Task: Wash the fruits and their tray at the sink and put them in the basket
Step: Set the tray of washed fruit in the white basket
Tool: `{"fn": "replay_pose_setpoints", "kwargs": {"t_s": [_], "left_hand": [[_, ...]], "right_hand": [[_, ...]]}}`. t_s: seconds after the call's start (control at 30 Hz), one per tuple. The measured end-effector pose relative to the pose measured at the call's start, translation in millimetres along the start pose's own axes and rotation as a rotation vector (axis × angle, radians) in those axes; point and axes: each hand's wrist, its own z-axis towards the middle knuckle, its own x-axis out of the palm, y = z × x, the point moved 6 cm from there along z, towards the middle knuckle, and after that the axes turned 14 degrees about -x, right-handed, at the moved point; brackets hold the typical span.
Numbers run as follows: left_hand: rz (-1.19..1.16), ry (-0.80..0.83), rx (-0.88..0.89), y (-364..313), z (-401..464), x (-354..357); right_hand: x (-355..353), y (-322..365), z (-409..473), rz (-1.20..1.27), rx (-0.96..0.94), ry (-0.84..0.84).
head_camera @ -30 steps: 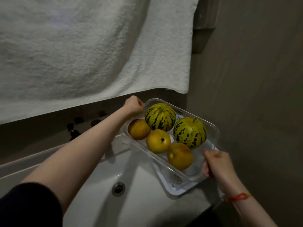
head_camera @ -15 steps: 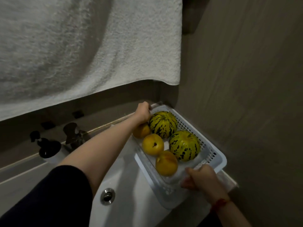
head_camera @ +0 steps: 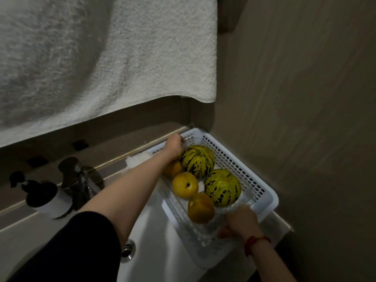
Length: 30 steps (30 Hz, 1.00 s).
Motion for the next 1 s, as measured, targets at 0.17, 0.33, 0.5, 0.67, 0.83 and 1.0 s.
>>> {"fn": "replay_pose_setpoints", "kwargs": {"t_s": [0.17,0.33,0.5,0.67,0.83,1.0], "left_hand": [[0.013,0.019,-0.016,7,4,15],[0.011,0.015,-0.021,14,7,24],[-0.071,-0.009,-0.040,15,10,28],[-0.118,-0.028,-0.072,15,14,27],[-0.096,-0.009,-0.077,17,18,29],[0.030,0.053,-0.070,13,17,27]], "right_hand": [[17,-6,15,-0.250,-0.021,0.147],[19,-12,22,-0.285,0.000,0.099],[13,-16,28,-0.223,0.036,-0.017],[14,-17,35,-0.196,0.056,-0.008],[14,-21,39,-0.174,0.052,0.009],[11,-19,39,-0.208,0.020,0.010]]}}
